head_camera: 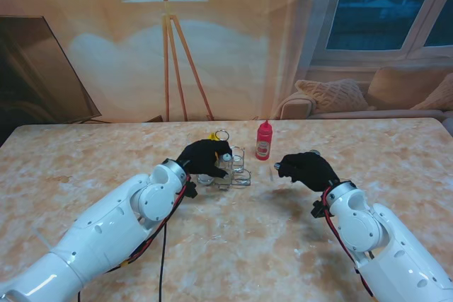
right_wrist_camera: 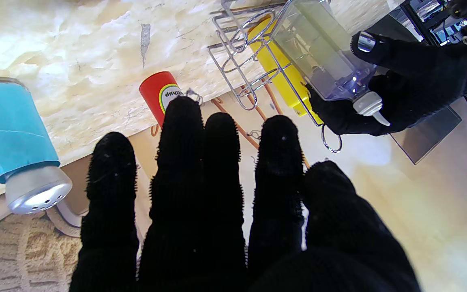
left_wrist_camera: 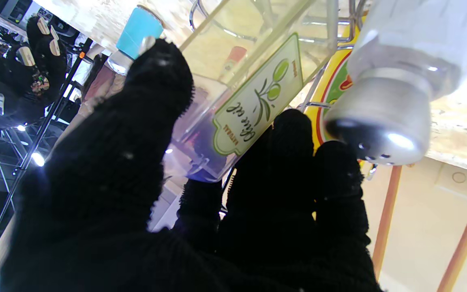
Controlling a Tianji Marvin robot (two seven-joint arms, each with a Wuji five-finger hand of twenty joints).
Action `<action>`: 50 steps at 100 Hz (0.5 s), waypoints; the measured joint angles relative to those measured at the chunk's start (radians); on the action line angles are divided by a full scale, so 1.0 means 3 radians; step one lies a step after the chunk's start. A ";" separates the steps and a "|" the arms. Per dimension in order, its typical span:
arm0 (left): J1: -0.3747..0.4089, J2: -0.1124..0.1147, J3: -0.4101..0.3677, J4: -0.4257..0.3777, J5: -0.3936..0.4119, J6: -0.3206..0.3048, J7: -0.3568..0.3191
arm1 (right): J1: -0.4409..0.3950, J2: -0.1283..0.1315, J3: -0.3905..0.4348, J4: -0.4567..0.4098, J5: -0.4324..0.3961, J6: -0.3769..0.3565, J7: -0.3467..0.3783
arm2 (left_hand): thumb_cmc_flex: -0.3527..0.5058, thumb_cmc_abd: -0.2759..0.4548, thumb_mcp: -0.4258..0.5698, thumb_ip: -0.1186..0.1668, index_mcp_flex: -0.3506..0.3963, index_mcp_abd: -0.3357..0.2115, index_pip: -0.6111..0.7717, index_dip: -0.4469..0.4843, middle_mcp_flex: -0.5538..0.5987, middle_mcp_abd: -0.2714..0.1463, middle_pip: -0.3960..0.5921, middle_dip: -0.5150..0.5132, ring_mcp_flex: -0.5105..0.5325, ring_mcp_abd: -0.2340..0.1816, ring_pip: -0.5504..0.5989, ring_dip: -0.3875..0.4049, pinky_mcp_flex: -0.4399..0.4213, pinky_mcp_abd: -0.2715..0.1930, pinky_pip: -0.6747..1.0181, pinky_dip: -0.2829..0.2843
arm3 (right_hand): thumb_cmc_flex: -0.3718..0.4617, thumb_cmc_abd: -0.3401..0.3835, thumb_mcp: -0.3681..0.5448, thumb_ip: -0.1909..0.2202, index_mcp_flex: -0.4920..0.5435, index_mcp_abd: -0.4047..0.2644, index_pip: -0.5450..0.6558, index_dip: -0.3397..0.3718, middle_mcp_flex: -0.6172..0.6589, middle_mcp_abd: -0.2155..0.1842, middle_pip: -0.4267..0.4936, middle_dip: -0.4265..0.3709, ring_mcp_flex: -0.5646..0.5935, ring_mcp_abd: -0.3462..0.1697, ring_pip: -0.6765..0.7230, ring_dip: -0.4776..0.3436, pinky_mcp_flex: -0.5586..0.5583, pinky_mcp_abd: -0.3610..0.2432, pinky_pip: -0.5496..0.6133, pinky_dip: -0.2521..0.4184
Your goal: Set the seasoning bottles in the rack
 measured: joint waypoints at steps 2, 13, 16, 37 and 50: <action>0.0000 -0.0003 0.0001 0.0003 0.0000 0.0004 0.0005 | 0.0000 0.0000 0.0000 0.0000 0.0000 0.0000 0.0000 | 0.0000 0.0000 0.0000 0.0000 0.0000 0.0000 0.0000 0.0000 -0.0001 0.0000 0.0000 0.0013 -0.0001 0.0000 0.0000 0.0002 -0.0001 0.0000 0.0000 0.0000 | 0.0000 0.0000 0.0000 0.0000 0.0000 0.0000 0.0000 0.0000 0.0000 0.0000 0.0000 0.0000 0.0000 0.0000 0.0000 0.0000 0.0000 0.0000 0.0000 0.0000; 0.0000 -0.0011 0.0007 0.0014 0.0000 0.0018 0.0025 | -0.0001 0.0000 0.0001 0.0000 -0.0002 0.0000 0.0000 | 0.0000 0.0000 -0.0001 0.0000 0.0000 0.0000 0.0000 0.0000 -0.0038 0.0000 0.0062 0.0041 -0.0010 -0.0031 0.0007 0.0036 -0.0007 -0.0040 0.0044 0.0032 | 0.0000 0.0000 0.0000 0.0000 0.0000 0.0000 0.0000 0.0000 0.0000 0.0000 0.0000 0.0000 0.0000 0.0000 0.0000 0.0000 0.0000 0.0000 0.0000 0.0000; 0.0000 -0.0011 0.0009 0.0016 0.0000 0.0019 0.0026 | -0.0002 0.0000 0.0002 -0.0001 -0.0002 0.0000 0.0000 | 0.0000 0.0000 -0.0001 0.0000 0.0000 0.0000 0.0000 0.0000 -0.0041 0.0000 0.0070 0.0041 -0.0010 -0.0033 0.0009 0.0037 -0.0009 -0.0043 0.0067 0.0035 | 0.0000 0.0000 0.0000 0.0000 0.0000 0.0000 0.0000 0.0000 0.0000 0.0000 0.0000 0.0000 0.0000 0.0000 0.0000 0.0000 0.0000 0.0000 0.0000 0.0000; 0.0003 -0.0015 0.0011 0.0016 0.0003 0.0046 0.0043 | -0.0002 0.0000 0.0002 -0.0001 -0.0002 0.0000 -0.0001 | 0.0000 0.0000 -0.0004 0.0000 -0.0004 0.0000 0.0001 0.0000 -0.0093 0.0000 0.0148 0.0063 -0.0021 -0.0035 0.0037 0.0042 -0.0027 -0.0047 0.0101 0.0062 | 0.0000 0.0000 0.0000 0.0000 0.0000 0.0000 0.0000 0.0000 0.0000 0.0000 0.0000 0.0000 0.0000 0.0000 0.0000 0.0000 0.0000 0.0000 0.0000 0.0000; 0.0007 -0.0019 0.0012 0.0017 0.0001 0.0053 0.0056 | -0.0002 0.0000 0.0000 -0.0001 -0.0002 0.0000 0.0000 | 0.0000 0.0000 -0.0003 0.0000 -0.0004 0.0000 0.0001 0.0000 -0.0121 0.0000 0.0202 0.0067 -0.0049 -0.0035 0.0037 0.0043 -0.0040 -0.0048 0.0101 0.0070 | 0.0000 0.0000 0.0000 0.0000 0.0000 0.0000 0.0000 0.0000 0.0000 0.0000 0.0000 0.0000 0.0000 0.0000 0.0000 0.0000 0.0000 0.0000 0.0000 0.0000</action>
